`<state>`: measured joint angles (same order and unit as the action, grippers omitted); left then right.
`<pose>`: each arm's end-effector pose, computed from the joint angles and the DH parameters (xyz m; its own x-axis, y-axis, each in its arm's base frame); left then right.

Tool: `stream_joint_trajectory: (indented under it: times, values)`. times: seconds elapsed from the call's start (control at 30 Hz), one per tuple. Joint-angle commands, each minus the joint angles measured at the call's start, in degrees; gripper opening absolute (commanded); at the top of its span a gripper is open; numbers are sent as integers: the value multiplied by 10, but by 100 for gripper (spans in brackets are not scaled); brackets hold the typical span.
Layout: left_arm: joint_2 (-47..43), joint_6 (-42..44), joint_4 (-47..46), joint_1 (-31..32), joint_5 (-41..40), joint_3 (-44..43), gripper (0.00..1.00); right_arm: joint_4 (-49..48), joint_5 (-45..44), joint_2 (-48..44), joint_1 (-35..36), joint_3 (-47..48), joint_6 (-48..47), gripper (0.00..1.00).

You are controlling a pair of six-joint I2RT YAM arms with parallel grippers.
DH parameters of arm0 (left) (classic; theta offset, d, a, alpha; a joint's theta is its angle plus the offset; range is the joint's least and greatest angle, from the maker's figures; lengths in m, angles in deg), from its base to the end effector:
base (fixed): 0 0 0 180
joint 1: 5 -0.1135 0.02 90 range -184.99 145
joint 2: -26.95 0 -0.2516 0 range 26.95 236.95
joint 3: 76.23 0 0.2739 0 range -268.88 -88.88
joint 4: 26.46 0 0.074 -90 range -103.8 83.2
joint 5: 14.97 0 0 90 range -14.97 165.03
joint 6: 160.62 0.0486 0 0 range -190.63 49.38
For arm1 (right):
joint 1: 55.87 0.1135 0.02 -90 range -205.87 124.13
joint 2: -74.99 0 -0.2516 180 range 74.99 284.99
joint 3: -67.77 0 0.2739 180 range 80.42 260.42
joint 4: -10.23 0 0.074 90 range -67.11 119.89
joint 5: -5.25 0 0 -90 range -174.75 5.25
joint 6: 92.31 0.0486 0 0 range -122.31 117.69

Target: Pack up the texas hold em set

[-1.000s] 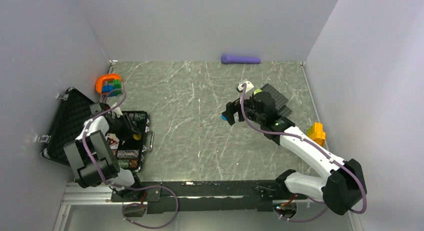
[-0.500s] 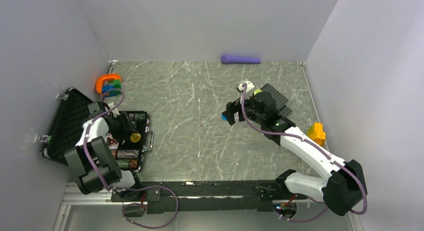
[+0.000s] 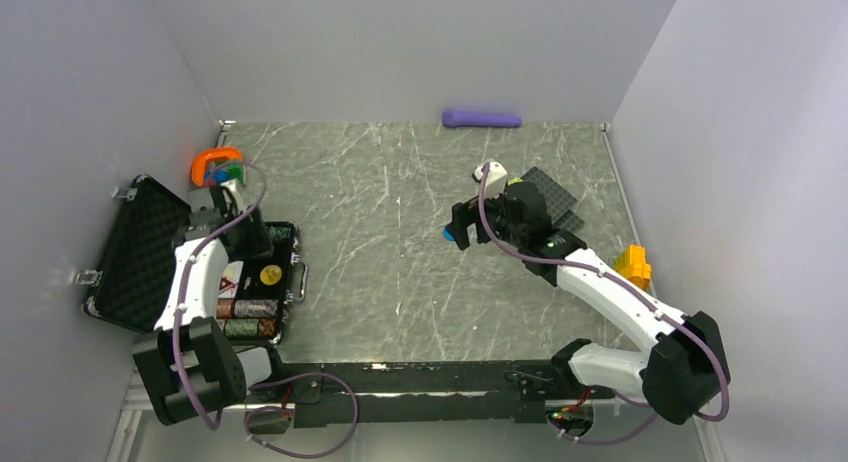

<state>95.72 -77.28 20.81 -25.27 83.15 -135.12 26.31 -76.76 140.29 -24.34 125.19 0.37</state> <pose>0.2509 0.0854 0.1984 -0.7513 -0.3999 -0.5250 -0.3607 0.9150 -0.1808 0.2503 0.1615 0.2549 -0.3750 -0.1758 -0.9102 -0.6093 0.7867 0.0991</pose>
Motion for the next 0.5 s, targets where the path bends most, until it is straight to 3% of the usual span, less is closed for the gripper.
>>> stream_joint_trajectory:
  times: [0.0, 0.3, 0.47]
  values:
    - [-14, 6, -6, 90, -79, -65, 68, 35, -40, 30, -5, 47, 29, 93]
    - [52, 9, -48, 196, -29, -215, 68, 154, -144, 147, -4, 144, 73, 90]
    - [54, 30, -118, 208, -32, -182, 68, 204, -118, 236, -4, 208, 91, 89]
